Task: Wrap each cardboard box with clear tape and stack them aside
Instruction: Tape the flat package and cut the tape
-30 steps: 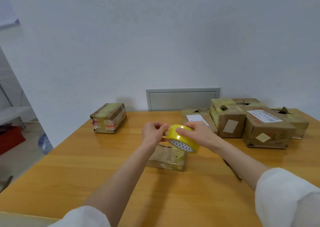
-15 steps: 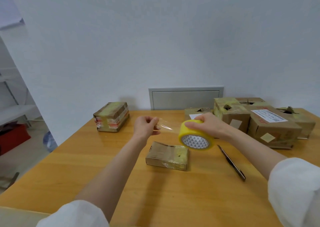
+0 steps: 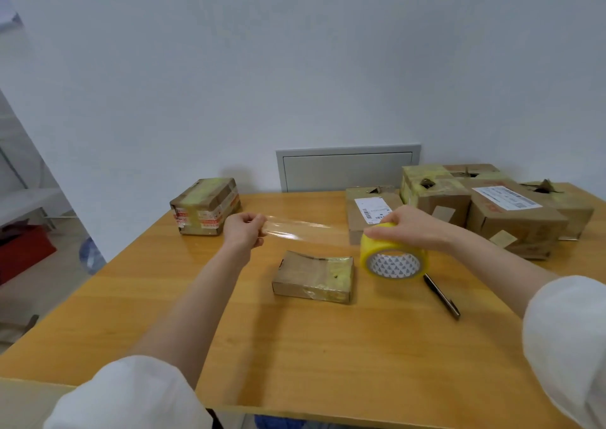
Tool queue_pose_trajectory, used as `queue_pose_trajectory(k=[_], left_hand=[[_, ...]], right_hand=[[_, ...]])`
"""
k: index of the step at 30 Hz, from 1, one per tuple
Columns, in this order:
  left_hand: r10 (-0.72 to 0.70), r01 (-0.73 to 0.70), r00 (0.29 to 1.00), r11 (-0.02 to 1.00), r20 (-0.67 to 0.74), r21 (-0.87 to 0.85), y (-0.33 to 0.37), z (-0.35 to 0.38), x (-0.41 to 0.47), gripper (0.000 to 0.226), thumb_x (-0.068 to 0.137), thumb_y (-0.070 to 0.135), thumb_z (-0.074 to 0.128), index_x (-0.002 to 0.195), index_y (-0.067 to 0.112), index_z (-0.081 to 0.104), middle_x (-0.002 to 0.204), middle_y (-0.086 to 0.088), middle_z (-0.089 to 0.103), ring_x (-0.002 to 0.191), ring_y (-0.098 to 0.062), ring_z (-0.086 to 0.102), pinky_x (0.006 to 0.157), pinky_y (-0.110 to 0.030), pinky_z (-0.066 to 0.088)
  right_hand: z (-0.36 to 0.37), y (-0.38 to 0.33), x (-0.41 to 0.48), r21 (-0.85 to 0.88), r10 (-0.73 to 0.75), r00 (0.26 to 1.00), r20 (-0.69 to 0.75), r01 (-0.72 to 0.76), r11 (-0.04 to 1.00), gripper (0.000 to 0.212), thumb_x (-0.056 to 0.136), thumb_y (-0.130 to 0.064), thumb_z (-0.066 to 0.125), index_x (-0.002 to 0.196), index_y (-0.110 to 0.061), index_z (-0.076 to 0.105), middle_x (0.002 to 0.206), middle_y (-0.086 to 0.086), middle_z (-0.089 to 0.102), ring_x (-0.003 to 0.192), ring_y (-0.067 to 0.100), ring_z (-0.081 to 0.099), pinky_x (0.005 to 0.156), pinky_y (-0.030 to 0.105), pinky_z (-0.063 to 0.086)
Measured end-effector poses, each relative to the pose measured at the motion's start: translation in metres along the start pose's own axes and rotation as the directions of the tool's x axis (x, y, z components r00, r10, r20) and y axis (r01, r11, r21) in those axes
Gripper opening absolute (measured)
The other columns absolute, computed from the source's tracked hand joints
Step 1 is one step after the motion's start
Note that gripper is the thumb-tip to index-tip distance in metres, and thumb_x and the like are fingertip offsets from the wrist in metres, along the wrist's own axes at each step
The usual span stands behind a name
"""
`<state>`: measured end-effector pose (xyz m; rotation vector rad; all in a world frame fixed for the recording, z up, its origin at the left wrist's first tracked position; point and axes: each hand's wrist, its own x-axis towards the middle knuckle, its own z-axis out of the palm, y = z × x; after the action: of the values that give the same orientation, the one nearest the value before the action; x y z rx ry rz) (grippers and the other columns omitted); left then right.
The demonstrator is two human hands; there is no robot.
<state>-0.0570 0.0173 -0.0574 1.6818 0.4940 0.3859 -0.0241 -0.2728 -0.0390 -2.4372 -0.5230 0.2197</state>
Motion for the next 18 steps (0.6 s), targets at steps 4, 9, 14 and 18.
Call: queue_pose_trajectory(k=[4,9,14,18], left_hand=[[0.033,-0.033,0.999,0.997,0.007,0.064,-0.015,-0.007,0.003,0.012,0.095,0.011,0.055,0.088,0.004,0.062,0.072,-0.008,0.055,0.059,-0.013,0.051,0.051,-0.022,0.043],[0.029,-0.026,0.999,0.992,-0.025,0.121,-0.036,-0.001,0.004,0.012,0.094,0.011,0.056,0.087,0.005,0.063,0.070,-0.008,0.057,0.062,-0.015,0.055,0.053,-0.025,0.041],[-0.009,0.016,0.999,0.984,-0.041,0.177,-0.055,0.002,0.005,0.012,0.094,0.013,0.057,0.086,0.007,0.064,0.066,-0.005,0.060,0.065,-0.016,0.058,0.052,-0.025,0.041],[-0.031,0.039,0.999,0.979,-0.042,0.202,-0.061,0.006,0.008,0.013,0.094,0.015,0.057,0.085,0.008,0.064,0.066,-0.004,0.061,0.070,-0.022,0.058,0.058,-0.030,0.046]], right_hand=[[-0.005,0.003,-0.004,0.067,0.041,0.999,0.018,-0.042,0.997,0.051,0.085,-0.057,0.059,0.105,-0.012,0.072,0.101,0.003,0.067,0.092,0.017,0.064,0.081,0.029,0.051],[0.007,0.000,0.007,-0.078,0.088,0.996,-0.013,-0.089,0.993,0.042,0.083,-0.052,0.065,0.099,-0.013,0.072,0.102,0.008,0.068,0.096,0.020,0.063,0.085,0.039,0.052],[0.017,-0.003,0.014,-0.232,0.130,0.990,-0.048,-0.137,0.963,0.031,0.078,-0.055,0.066,0.082,-0.025,0.071,0.083,-0.004,0.066,0.080,0.012,0.061,0.075,0.035,0.054],[0.021,-0.006,0.018,-0.277,0.165,0.985,-0.051,-0.173,0.945,0.029,0.079,-0.051,0.065,0.080,-0.022,0.069,0.080,-0.003,0.064,0.076,0.014,0.060,0.065,0.031,0.049]])
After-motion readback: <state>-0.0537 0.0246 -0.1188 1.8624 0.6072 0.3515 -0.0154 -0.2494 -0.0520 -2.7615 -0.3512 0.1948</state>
